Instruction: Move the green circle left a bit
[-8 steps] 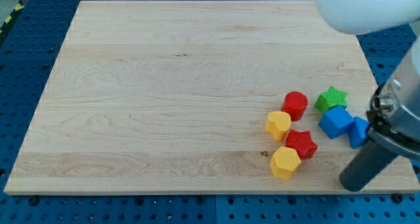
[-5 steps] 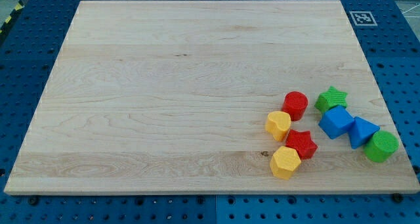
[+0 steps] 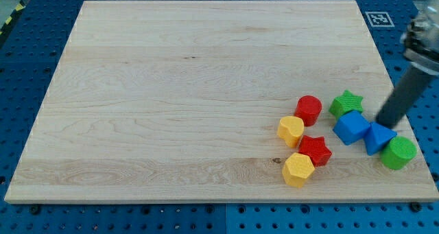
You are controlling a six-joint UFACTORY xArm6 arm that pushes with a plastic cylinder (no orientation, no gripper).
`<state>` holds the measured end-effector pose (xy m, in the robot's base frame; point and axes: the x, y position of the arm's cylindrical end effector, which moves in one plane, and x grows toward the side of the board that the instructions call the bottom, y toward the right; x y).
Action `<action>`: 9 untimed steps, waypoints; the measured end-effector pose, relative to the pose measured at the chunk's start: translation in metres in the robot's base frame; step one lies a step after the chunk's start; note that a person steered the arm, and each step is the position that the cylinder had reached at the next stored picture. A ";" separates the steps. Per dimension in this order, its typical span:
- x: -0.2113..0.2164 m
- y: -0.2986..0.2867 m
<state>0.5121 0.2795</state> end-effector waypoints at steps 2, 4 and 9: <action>0.045 0.053; 0.069 0.025; 0.089 0.005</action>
